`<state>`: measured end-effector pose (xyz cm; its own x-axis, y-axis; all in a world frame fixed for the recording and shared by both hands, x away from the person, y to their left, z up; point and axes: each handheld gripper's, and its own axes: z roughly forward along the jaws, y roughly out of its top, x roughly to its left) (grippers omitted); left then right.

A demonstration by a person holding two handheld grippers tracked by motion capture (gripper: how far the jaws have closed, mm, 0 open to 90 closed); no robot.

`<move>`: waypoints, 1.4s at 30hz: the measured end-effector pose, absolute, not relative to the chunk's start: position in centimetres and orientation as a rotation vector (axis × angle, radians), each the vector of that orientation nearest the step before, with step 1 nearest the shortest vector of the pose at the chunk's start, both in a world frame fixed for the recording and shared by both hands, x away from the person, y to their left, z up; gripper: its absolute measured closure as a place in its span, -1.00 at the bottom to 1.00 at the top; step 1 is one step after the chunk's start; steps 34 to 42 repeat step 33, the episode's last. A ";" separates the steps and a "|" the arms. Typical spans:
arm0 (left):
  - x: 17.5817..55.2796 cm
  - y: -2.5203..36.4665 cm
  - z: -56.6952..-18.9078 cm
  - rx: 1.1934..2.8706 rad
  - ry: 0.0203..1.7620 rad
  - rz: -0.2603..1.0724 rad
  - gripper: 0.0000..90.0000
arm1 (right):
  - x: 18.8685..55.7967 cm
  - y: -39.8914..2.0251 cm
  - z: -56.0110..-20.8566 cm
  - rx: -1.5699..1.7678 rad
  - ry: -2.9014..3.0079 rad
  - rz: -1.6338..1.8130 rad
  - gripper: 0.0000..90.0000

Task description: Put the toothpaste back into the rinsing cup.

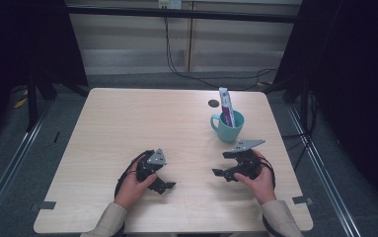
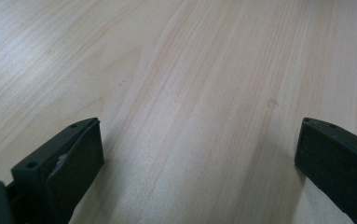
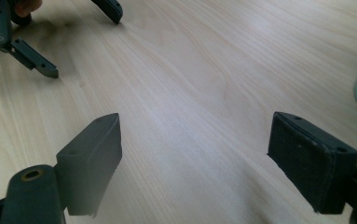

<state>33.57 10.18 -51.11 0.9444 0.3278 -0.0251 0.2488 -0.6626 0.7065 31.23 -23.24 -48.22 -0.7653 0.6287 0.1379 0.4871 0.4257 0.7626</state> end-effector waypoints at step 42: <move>33.6 10.2 -51.1 2.325 0.404 0.131 -0.99 | 29.2 -23.6 -51.1 0.896 2.535 1.109 -0.69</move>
